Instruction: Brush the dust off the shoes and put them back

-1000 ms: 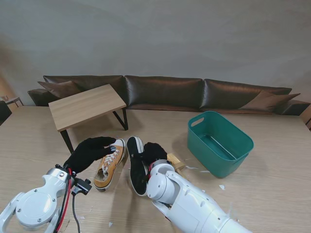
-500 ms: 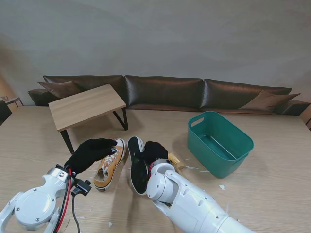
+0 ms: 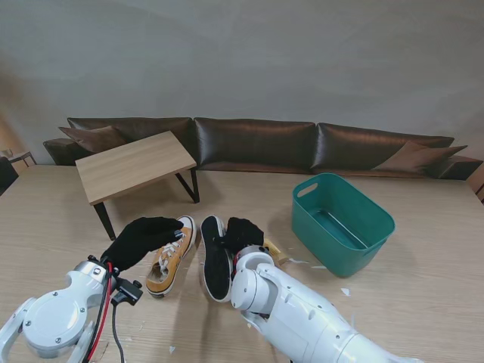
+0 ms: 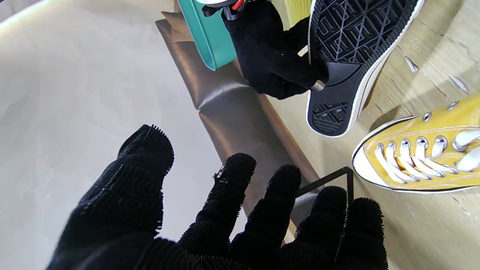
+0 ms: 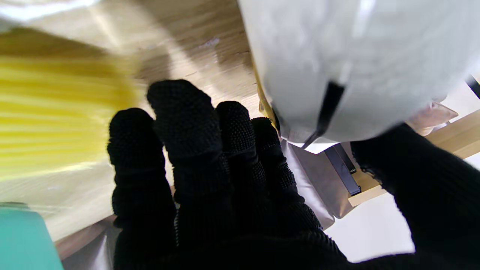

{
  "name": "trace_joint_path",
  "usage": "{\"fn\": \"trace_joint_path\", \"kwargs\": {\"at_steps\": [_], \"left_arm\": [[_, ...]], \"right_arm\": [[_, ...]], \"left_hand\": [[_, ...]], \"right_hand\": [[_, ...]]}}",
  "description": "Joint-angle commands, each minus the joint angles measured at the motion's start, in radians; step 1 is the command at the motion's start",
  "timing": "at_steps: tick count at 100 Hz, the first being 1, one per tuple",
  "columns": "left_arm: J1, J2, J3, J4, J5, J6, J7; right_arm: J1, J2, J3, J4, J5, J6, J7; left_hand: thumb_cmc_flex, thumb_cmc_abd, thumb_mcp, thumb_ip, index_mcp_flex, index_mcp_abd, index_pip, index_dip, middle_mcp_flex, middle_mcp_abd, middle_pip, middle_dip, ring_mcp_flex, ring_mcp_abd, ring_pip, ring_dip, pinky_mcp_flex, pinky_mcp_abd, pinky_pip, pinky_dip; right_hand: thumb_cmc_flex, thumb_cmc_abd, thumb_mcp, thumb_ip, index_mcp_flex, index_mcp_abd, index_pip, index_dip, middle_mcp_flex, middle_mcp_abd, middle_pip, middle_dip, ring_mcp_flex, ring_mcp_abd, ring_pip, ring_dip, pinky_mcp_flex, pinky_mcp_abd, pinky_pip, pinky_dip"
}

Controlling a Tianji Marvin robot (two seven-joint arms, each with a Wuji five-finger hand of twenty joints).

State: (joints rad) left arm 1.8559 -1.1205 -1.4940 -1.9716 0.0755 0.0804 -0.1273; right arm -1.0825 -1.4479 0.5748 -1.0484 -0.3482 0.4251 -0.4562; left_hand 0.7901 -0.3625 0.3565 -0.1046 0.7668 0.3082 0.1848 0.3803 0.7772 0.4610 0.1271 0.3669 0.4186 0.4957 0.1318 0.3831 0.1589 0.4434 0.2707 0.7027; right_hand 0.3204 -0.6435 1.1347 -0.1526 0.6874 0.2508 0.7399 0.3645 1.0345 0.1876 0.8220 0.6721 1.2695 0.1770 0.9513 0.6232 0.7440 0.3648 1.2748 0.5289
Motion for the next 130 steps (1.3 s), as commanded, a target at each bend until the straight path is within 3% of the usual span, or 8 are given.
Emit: {"fn": "trace_joint_path", "kwargs": {"at_steps": [1, 89, 130], "left_arm": [[-0.002, 0.0, 0.001, 0.0, -0.004, 0.004, -0.024], [-0.007, 0.004, 0.003, 0.005, -0.008, 0.014, -0.046], [-0.009, 0.005, 0.005, 0.007, -0.008, 0.017, -0.05]], "right_arm": [[0.005, 0.003, 0.0, 0.002, -0.012, -0.007, 0.009], [0.028, 0.024, -0.006, 0.001, -0.055, 0.007, 0.037], [0.036, 0.022, -0.006, 0.006, -0.054, 0.011, 0.039]], "left_hand": [[0.022, 0.039, -0.027, 0.037, 0.016, -0.001, 0.007, 0.007, 0.017, 0.005, 0.001, 0.01, 0.002, 0.02, 0.018, 0.011, 0.018, -0.009, -0.018, 0.015], [0.031, 0.051, -0.051, 0.04, 0.035, 0.008, 0.013, 0.016, 0.054, 0.013, 0.01, 0.031, 0.015, 0.027, 0.026, 0.013, 0.03, -0.002, -0.015, 0.011], [0.035, 0.054, -0.058, 0.042, 0.039, 0.011, 0.014, 0.018, 0.063, 0.015, 0.011, 0.036, 0.019, 0.028, 0.029, 0.013, 0.034, 0.001, -0.014, 0.01]], "right_hand": [[-0.024, 0.004, 0.023, 0.023, -0.042, -0.01, 0.02, -0.022, -0.008, -0.033, 0.022, -0.016, 0.005, -0.019, 0.01, -0.001, -0.154, -0.026, 0.007, 0.004], [-0.039, 0.018, -0.002, 0.027, -0.052, -0.013, 0.026, -0.044, -0.02, -0.033, 0.016, -0.015, -0.007, -0.015, 0.007, -0.001, -0.163, -0.024, 0.002, -0.001], [-0.056, 0.053, -0.025, 0.034, -0.147, -0.051, 0.014, -0.049, -0.039, -0.036, -0.021, -0.042, -0.031, 0.0, -0.013, -0.008, -0.18, -0.022, -0.011, -0.005]]}}
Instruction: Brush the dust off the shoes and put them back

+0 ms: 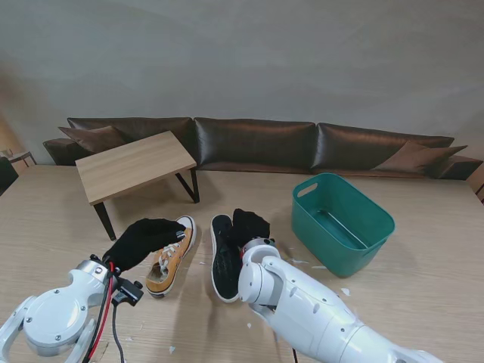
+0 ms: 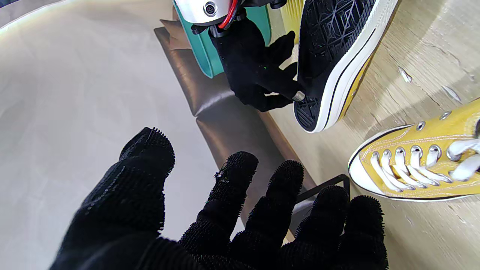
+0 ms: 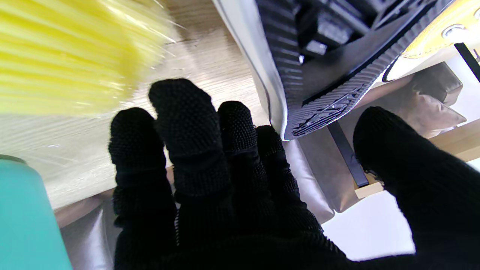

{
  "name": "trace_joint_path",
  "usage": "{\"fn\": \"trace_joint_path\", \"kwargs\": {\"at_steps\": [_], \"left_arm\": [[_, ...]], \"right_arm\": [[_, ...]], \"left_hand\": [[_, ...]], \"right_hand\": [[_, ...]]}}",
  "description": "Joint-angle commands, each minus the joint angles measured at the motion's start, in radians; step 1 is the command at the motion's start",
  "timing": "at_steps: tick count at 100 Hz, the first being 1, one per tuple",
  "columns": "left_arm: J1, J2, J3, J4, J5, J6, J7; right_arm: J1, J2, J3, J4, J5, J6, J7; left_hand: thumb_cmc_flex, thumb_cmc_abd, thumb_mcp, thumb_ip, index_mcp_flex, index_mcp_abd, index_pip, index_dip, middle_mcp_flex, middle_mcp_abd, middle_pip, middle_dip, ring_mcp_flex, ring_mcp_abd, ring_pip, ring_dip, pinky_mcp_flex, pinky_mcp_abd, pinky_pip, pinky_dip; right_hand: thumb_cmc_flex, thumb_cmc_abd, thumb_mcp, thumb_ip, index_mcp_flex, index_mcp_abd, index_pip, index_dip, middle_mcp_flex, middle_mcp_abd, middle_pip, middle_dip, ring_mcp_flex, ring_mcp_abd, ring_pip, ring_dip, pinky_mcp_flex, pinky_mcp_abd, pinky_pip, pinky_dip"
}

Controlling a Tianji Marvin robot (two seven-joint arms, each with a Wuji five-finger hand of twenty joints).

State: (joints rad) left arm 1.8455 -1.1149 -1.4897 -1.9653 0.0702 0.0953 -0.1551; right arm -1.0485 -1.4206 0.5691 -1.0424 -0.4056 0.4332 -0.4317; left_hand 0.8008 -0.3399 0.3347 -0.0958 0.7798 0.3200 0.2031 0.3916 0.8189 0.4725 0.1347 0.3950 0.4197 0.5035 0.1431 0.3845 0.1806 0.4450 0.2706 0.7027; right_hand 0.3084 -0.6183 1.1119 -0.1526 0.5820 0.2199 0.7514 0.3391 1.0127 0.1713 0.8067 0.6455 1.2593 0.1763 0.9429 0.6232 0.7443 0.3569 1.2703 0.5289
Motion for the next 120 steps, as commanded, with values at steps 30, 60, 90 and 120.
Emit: {"fn": "trace_joint_path", "kwargs": {"at_steps": [30, 60, 90, 120], "left_arm": [[0.002, 0.0, -0.001, 0.001, -0.001, -0.001, -0.022], [0.001, 0.001, -0.002, 0.002, 0.0, -0.002, -0.027], [0.0, 0.001, -0.001, 0.003, -0.002, 0.0, -0.029], [0.0, 0.002, -0.001, 0.003, -0.004, 0.002, -0.033]], "right_arm": [[0.006, -0.012, -0.001, 0.012, 0.0, 0.009, 0.0], [0.009, -0.013, 0.002, 0.013, 0.003, 0.016, 0.0], [0.013, -0.019, 0.001, 0.025, -0.001, 0.019, -0.017], [0.006, -0.016, 0.006, 0.012, 0.008, 0.022, -0.006]], "left_hand": [[0.025, 0.033, -0.04, 0.034, 0.03, -0.001, -0.003, 0.008, 0.024, 0.005, 0.003, 0.009, 0.018, 0.021, 0.018, 0.012, 0.014, 0.001, -0.013, 0.008], [0.026, 0.032, -0.042, 0.034, 0.036, -0.001, 0.0, 0.01, 0.027, 0.004, 0.004, 0.01, 0.021, 0.022, 0.02, 0.012, 0.015, 0.002, -0.013, 0.007], [0.026, 0.034, -0.044, 0.034, 0.042, -0.001, 0.002, 0.011, 0.03, 0.005, 0.004, 0.01, 0.019, 0.022, 0.019, 0.011, 0.015, 0.002, -0.013, 0.007], [0.028, 0.034, -0.044, 0.034, 0.051, 0.003, 0.006, 0.013, 0.036, 0.007, 0.006, 0.011, 0.022, 0.024, 0.02, 0.011, 0.017, 0.004, -0.013, 0.005]], "right_hand": [[-0.05, 0.042, -0.01, 0.038, -0.08, -0.018, 0.007, -0.025, -0.038, -0.021, -0.002, -0.024, -0.023, 0.003, -0.006, -0.008, -0.183, -0.015, -0.007, -0.005], [-0.05, 0.046, -0.014, 0.04, -0.076, -0.02, 0.014, -0.027, -0.04, -0.019, 0.004, -0.029, -0.025, 0.005, -0.008, -0.009, -0.181, -0.012, -0.004, -0.005], [-0.055, 0.051, -0.018, 0.041, -0.105, -0.021, 0.009, -0.031, -0.058, -0.019, 0.005, -0.032, -0.027, 0.004, -0.008, -0.011, -0.182, -0.011, -0.004, -0.005], [-0.056, 0.055, -0.021, 0.042, -0.099, -0.031, 0.02, -0.032, -0.052, -0.019, 0.012, -0.036, -0.011, 0.005, 0.003, -0.01, -0.167, -0.005, 0.002, -0.005]]}}
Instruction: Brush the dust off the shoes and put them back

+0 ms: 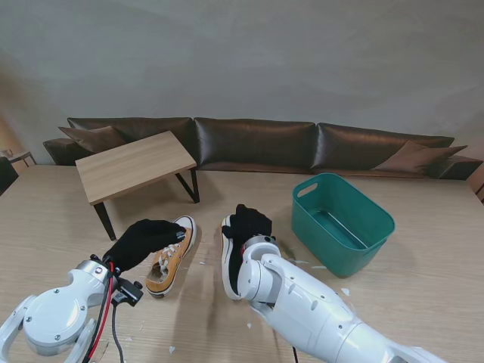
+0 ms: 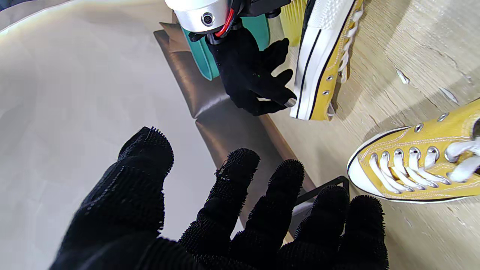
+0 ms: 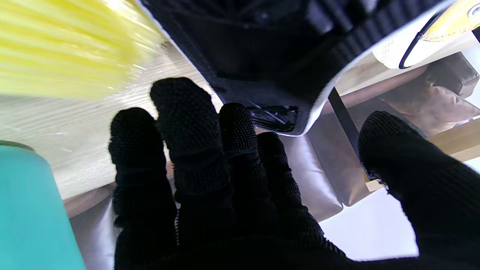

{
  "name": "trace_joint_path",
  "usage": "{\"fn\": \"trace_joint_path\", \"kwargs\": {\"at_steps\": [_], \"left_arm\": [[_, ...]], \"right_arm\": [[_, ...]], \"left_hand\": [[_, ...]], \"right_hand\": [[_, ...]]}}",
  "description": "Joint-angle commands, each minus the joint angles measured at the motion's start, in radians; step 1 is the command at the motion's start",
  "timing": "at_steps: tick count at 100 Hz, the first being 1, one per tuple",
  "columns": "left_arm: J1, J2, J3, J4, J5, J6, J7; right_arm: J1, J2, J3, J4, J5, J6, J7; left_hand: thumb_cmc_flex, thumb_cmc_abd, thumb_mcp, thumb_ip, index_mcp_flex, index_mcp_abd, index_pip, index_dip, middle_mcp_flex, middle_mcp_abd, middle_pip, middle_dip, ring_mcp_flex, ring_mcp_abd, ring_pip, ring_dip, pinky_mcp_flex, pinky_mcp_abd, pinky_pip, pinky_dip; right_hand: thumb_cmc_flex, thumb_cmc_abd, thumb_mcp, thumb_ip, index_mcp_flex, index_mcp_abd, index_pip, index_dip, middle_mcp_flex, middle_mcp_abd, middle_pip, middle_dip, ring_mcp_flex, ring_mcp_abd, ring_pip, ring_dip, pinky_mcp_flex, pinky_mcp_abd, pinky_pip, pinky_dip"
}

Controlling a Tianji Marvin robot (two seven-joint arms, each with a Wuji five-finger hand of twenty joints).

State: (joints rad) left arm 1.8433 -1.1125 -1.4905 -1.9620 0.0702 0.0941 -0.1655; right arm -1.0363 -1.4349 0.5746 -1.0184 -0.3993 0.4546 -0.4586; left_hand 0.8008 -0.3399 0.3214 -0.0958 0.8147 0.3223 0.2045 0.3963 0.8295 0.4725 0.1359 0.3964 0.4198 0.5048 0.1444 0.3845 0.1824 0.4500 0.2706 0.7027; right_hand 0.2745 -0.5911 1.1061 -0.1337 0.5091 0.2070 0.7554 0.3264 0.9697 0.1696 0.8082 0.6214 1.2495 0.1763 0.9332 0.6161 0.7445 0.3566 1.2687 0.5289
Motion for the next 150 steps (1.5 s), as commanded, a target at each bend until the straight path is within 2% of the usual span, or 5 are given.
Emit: {"fn": "trace_joint_path", "kwargs": {"at_steps": [1, 43, 115, 133, 150], "left_arm": [[0.002, -0.001, 0.0, 0.0, -0.004, 0.004, -0.023], [0.0, 0.001, -0.001, 0.0, -0.004, 0.01, -0.03], [-0.003, 0.003, -0.002, 0.002, -0.001, 0.007, -0.036], [-0.003, 0.006, -0.006, 0.001, 0.005, 0.01, -0.048], [-0.001, 0.008, -0.002, 0.005, 0.012, 0.008, -0.055]], "right_arm": [[-0.007, -0.001, 0.0, -0.012, 0.002, 0.0, 0.022], [-0.017, -0.004, 0.003, -0.019, 0.012, -0.023, 0.011], [-0.019, -0.008, 0.014, -0.032, -0.007, -0.003, -0.027], [-0.048, 0.015, 0.043, -0.102, -0.021, -0.004, -0.028], [-0.107, 0.073, 0.087, -0.239, -0.061, -0.017, 0.016]], "left_hand": [[0.028, 0.034, -0.031, 0.034, 0.015, 0.001, 0.004, 0.009, 0.025, 0.007, 0.005, 0.009, 0.022, 0.022, 0.019, 0.011, 0.015, -0.001, -0.013, 0.005], [0.028, 0.035, -0.033, 0.034, 0.019, 0.001, 0.006, 0.01, 0.027, 0.007, 0.005, 0.01, 0.023, 0.023, 0.019, 0.011, 0.015, -0.001, -0.012, 0.004], [0.03, 0.034, -0.033, 0.035, 0.023, -0.002, 0.008, 0.012, 0.029, 0.004, 0.005, 0.01, 0.023, 0.022, 0.019, 0.011, 0.017, -0.001, -0.012, 0.004], [0.028, 0.035, -0.034, 0.034, 0.025, -0.006, 0.009, 0.012, 0.027, 0.003, 0.004, 0.01, 0.022, 0.021, 0.019, 0.011, 0.015, -0.001, -0.012, 0.004], [0.029, 0.035, -0.034, 0.034, 0.017, -0.009, 0.006, 0.011, 0.01, -0.002, -0.002, 0.008, 0.016, 0.019, 0.017, 0.01, 0.01, -0.004, -0.012, 0.005]], "right_hand": [[-0.022, 0.028, -0.015, 0.023, -0.025, -0.017, 0.017, -0.019, -0.009, -0.017, 0.011, -0.012, -0.001, 0.005, 0.013, -0.003, -0.167, -0.005, 0.004, -0.005], [-0.024, 0.031, -0.015, 0.024, -0.012, -0.019, 0.015, -0.023, -0.004, -0.018, 0.008, -0.015, 0.003, 0.006, 0.004, -0.009, -0.163, -0.002, 0.003, -0.008], [-0.024, 0.037, -0.016, 0.026, -0.013, -0.01, 0.016, -0.025, -0.008, -0.014, 0.008, -0.015, 0.003, 0.008, -0.001, -0.01, -0.163, 0.002, 0.003, -0.011], [-0.026, 0.036, -0.019, 0.026, -0.004, -0.035, 0.016, -0.025, -0.022, -0.007, 0.003, -0.016, -0.016, 0.013, -0.012, -0.012, -0.178, 0.001, -0.004, -0.013], [-0.041, 0.043, -0.06, 0.026, 0.036, -0.105, -0.001, -0.005, -0.109, -0.001, -0.035, -0.025, -0.102, 0.019, -0.049, -0.016, -0.23, -0.002, -0.038, -0.015]]}}
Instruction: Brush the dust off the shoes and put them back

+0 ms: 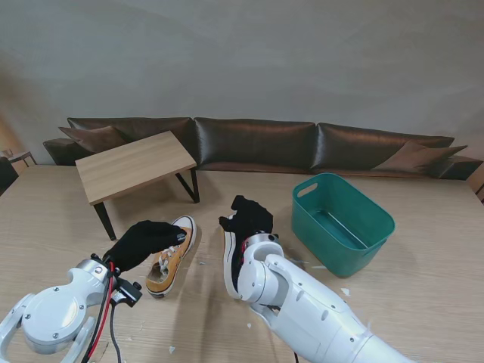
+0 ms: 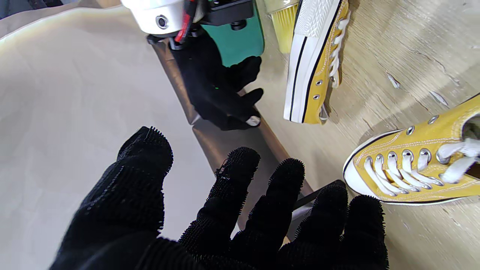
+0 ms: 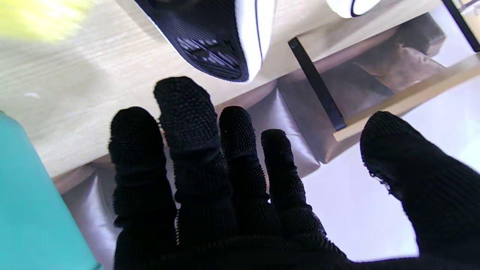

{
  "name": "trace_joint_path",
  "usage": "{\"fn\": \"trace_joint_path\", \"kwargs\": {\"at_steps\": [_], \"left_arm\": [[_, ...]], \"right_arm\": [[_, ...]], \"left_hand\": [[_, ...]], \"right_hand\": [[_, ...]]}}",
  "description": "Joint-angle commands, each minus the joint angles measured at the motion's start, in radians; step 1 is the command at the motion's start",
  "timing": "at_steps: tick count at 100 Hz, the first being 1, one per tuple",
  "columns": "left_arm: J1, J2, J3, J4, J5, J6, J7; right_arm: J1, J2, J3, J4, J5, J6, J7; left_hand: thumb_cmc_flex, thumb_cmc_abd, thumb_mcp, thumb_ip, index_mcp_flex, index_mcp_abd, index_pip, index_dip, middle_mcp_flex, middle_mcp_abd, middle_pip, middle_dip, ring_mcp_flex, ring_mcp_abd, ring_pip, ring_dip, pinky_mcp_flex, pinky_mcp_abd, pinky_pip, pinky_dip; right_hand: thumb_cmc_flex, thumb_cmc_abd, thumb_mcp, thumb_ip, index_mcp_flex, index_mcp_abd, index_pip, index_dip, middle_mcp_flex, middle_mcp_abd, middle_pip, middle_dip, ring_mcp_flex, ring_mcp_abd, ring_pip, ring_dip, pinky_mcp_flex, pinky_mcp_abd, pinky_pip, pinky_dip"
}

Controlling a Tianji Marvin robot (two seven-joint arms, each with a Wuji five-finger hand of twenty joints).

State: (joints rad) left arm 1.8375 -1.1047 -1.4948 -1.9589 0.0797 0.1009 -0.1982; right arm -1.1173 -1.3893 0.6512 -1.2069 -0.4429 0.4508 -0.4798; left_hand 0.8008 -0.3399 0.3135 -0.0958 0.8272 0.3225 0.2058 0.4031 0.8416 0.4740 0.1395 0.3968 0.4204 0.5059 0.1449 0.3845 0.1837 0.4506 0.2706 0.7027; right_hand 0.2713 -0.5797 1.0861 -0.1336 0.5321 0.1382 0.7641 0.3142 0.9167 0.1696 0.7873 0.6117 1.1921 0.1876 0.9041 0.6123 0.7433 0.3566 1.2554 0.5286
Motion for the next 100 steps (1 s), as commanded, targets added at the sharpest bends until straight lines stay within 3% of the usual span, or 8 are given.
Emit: {"fn": "trace_joint_path", "kwargs": {"at_steps": [1, 6, 42, 57, 69, 79, 90, 100], "left_arm": [[0.005, 0.0, 0.003, 0.002, 0.003, 0.002, -0.022], [0.005, 0.001, 0.007, 0.004, 0.008, 0.001, -0.023], [0.006, 0.012, 0.015, 0.001, 0.066, 0.004, -0.052], [0.018, 0.026, 0.0, -0.019, 0.135, 0.014, -0.098], [0.033, 0.037, -0.016, -0.036, 0.203, 0.016, -0.128], [0.045, 0.043, -0.03, -0.046, 0.269, 0.018, -0.145], [0.069, 0.052, -0.053, -0.061, 0.365, 0.002, -0.166], [0.099, 0.059, -0.081, -0.083, 0.452, -0.016, -0.194]], "right_arm": [[-0.029, 0.031, 0.013, -0.058, -0.02, -0.015, 0.041], [-0.05, 0.049, 0.029, -0.097, -0.034, -0.026, 0.055], [-0.239, 0.163, 0.172, -0.337, -0.138, -0.217, 0.145], [-0.334, 0.196, 0.251, -0.398, -0.167, -0.328, 0.165], [-0.392, 0.212, 0.302, -0.423, -0.182, -0.406, 0.174], [-0.428, 0.218, 0.332, -0.443, -0.183, -0.433, 0.18], [-0.452, 0.216, 0.351, -0.455, -0.166, -0.441, 0.176], [-0.461, 0.213, 0.356, -0.458, -0.149, -0.443, 0.167]], "left_hand": [[0.029, 0.034, -0.026, 0.034, 0.005, -0.011, 0.005, 0.005, -0.005, -0.003, -0.006, 0.007, 0.015, 0.019, 0.016, 0.01, 0.007, -0.005, -0.013, 0.005], [0.029, 0.035, -0.026, 0.034, 0.005, -0.012, 0.005, 0.005, -0.009, -0.005, -0.007, 0.006, 0.013, 0.018, 0.015, 0.01, 0.006, -0.006, -0.013, 0.006], [0.033, 0.035, -0.023, 0.035, 0.006, -0.015, 0.007, 0.005, -0.037, -0.01, -0.013, 0.0, 0.0, 0.005, 0.01, 0.011, -0.01, -0.019, -0.013, 0.012], [0.033, 0.033, -0.02, 0.035, 0.008, -0.021, 0.008, 0.006, -0.051, -0.013, -0.016, -0.003, 0.012, -0.007, 0.023, 0.021, -0.008, -0.025, -0.007, 0.02], [0.031, 0.028, -0.005, 0.034, 0.007, -0.028, 0.01, 0.008, -0.062, -0.015, -0.016, -0.003, 0.032, -0.007, 0.06, 0.063, 0.008, -0.022, 0.023, 0.06], [0.024, 0.011, 0.024, 0.031, 0.012, -0.031, 0.013, 0.009, -0.072, -0.018, -0.011, 0.005, 0.044, -0.006, 0.106, 0.116, 0.018, -0.02, 0.055, 0.126], [-0.005, -0.019, 0.096, 0.022, 0.021, -0.048, 0.022, 0.012, -0.065, -0.02, 0.004, 0.05, 0.068, -0.006, 0.202, 0.208, 0.053, -0.021, 0.098, 0.241], [-0.024, -0.048, 0.153, 0.013, 0.031, -0.079, 0.032, 0.014, -0.054, -0.027, 0.028, 0.144, 0.071, -0.005, 0.365, 0.329, 0.065, -0.039, 0.207, 0.437]], "right_hand": [[-0.039, 0.032, -0.042, 0.026, 0.015, -0.039, -0.011, 0.01, -0.064, -0.001, -0.018, -0.016, -0.053, 0.007, -0.024, -0.014, -0.233, -0.003, -0.028, -0.015], [-0.04, 0.033, -0.056, 0.032, 0.036, -0.055, -0.033, 0.066, -0.094, 0.001, -0.038, -0.03, -0.093, 0.014, -0.058, -0.016, -0.251, -0.001, -0.049, -0.001], [-0.05, 0.044, -0.104, 0.035, 0.071, -0.127, -0.099, 0.115, -0.193, -0.02, -0.132, -0.088, -0.259, 0.027, -0.242, -0.082, -0.35, -0.009, -0.16, -0.016], [-0.051, 0.044, -0.125, 0.035, 0.046, -0.149, -0.14, 0.125, -0.23, -0.032, -0.155, -0.097, -0.318, 0.032, -0.308, -0.103, -0.393, -0.01, -0.213, -0.021], [-0.051, 0.051, -0.136, 0.037, 0.038, -0.157, -0.163, 0.128, -0.241, -0.035, -0.164, -0.101, -0.331, 0.026, -0.329, -0.109, -0.405, -0.008, -0.237, -0.019], [-0.05, 0.059, -0.134, 0.039, 0.036, -0.154, -0.17, 0.129, -0.241, -0.032, -0.166, -0.101, -0.326, 0.024, -0.33, -0.109, -0.404, -0.008, -0.24, -0.015], [-0.044, 0.06, -0.127, 0.041, 0.04, -0.145, -0.171, 0.133, -0.233, -0.026, -0.164, -0.101, -0.322, 0.029, -0.33, -0.108, -0.404, -0.004, -0.244, -0.012], [-0.044, 0.062, -0.122, 0.041, 0.041, -0.141, -0.171, 0.136, -0.228, -0.023, -0.163, -0.101, -0.317, 0.031, -0.328, -0.106, -0.4, -0.002, -0.245, -0.009]]}}
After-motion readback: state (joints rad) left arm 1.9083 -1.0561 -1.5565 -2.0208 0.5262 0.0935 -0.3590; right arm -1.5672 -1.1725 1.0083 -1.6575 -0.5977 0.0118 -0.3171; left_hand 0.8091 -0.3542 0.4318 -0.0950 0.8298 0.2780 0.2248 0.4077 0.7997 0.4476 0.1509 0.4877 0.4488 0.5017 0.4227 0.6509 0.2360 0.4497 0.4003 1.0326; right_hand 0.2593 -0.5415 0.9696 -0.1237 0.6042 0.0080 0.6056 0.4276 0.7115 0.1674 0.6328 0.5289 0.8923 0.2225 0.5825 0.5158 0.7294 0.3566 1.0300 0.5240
